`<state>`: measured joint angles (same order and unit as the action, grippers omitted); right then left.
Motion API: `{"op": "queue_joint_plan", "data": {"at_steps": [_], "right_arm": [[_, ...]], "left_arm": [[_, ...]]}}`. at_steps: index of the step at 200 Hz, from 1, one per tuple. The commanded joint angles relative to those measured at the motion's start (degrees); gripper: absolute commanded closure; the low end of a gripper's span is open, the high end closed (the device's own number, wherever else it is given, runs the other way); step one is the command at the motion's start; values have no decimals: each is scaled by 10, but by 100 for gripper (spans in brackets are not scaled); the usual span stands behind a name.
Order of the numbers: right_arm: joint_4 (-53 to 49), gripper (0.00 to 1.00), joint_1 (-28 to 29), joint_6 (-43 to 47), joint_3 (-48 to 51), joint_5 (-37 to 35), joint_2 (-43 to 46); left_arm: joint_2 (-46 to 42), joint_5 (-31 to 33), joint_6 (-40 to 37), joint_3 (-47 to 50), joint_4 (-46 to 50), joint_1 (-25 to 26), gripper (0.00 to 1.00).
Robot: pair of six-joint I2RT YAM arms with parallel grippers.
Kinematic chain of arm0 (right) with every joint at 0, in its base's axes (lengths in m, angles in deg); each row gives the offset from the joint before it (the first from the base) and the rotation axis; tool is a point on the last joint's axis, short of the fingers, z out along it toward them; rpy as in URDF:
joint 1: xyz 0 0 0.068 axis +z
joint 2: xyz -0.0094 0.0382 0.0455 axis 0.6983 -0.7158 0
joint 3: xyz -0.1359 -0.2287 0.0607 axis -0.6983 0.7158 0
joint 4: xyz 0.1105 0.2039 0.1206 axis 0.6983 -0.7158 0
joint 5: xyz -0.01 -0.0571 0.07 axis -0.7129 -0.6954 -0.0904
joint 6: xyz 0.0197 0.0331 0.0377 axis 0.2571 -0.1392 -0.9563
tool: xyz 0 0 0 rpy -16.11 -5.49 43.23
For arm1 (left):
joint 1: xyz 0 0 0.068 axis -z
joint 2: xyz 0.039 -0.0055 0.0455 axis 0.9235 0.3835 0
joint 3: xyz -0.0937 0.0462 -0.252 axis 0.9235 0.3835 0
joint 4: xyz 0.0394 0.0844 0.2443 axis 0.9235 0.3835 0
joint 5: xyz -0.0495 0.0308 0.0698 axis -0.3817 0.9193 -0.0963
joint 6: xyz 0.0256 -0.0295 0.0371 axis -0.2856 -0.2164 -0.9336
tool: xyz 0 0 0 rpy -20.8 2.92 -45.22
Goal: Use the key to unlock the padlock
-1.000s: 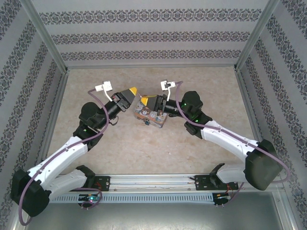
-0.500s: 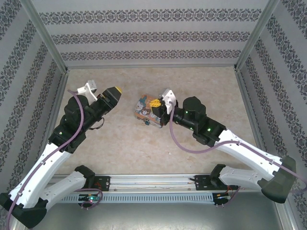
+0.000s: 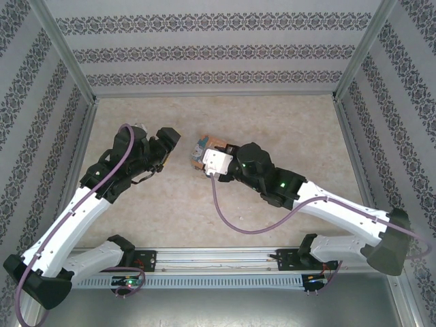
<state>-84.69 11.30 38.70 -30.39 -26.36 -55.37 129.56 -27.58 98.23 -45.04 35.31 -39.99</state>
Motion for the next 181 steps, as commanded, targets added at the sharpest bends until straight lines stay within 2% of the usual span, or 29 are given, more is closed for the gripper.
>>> {"op": "queue_joint_plan", "data": {"at_steps": [1,61,78,125,181], "right_arm": [[-3,100,10,50,-34,-21,-21],[30,100,20,47,-64,-15,-72],[42,100,23,48,-66,-19,-83],[78,100,28,36,-65,-22,-103],[95,100,32,26,-69,-22,-112]], "left_arm": [[10,-20,111,-7,7,12,21],[29,-22,176,16,-47,31,28],[30,-21,189,24,-59,33,36],[28,-15,206,32,-66,44,44],[29,-10,213,40,-74,47,61]]}}
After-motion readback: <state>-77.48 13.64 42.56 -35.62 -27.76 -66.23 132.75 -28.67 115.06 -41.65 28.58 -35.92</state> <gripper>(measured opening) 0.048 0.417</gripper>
